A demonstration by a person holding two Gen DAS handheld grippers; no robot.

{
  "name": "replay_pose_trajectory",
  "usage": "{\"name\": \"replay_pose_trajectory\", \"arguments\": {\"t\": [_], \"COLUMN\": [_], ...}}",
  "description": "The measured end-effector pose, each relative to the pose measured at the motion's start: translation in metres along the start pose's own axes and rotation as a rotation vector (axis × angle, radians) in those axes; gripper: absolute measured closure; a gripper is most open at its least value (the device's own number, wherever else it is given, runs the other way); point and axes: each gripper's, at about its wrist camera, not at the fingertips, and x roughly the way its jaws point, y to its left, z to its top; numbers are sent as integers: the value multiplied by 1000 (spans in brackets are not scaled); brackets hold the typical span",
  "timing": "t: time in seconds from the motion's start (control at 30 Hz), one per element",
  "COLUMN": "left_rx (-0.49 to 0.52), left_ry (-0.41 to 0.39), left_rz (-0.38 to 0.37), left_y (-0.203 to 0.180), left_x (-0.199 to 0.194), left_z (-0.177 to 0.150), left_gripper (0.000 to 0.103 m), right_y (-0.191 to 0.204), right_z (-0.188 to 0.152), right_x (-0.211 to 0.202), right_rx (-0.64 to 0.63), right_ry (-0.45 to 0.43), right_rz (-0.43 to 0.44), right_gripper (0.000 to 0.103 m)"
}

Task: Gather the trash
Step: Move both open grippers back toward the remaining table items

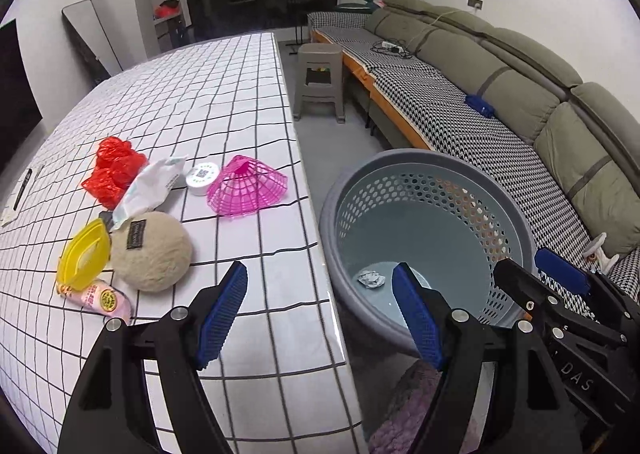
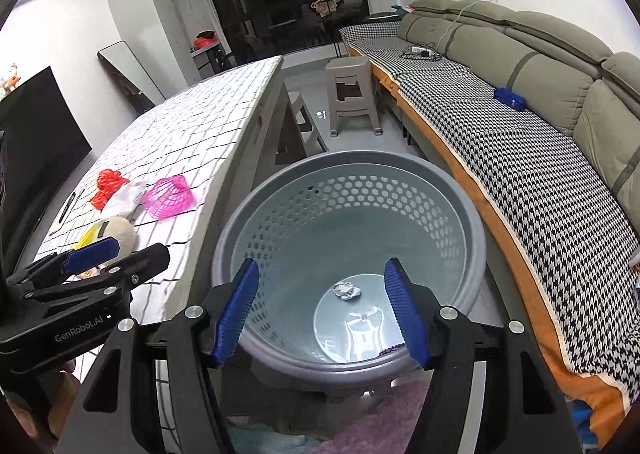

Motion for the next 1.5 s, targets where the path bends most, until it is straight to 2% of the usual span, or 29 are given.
{"name": "replay_pose_trajectory", "arguments": {"t": [0.17, 0.27, 0.77, 1.1, 1.5], "left_rx": [-32, -55, -152, -233, -323], "left_ry": [-23, -47, -123, -144, -154], "left_rz": [8, 12, 76, 124, 249], "left_y": [16, 27, 85, 133, 195], "left_x": [-12, -21, -56, -70, -88], "left_z": [-5, -8, -21, -27, -42], "left_gripper": [29, 21, 9, 8, 8], "right_y": [18, 27, 73, 108, 156], "right_z": [0, -1, -3, 2, 6], "right_x": [-5, -5, 0, 4, 26], "right_rx": [-31, -42, -101, -161, -244], "right_ry": [-11, -12, -8, -17, 12], "right_rz": [12, 18, 55, 87, 149], "right_gripper": [39, 37, 36, 33, 33]}}
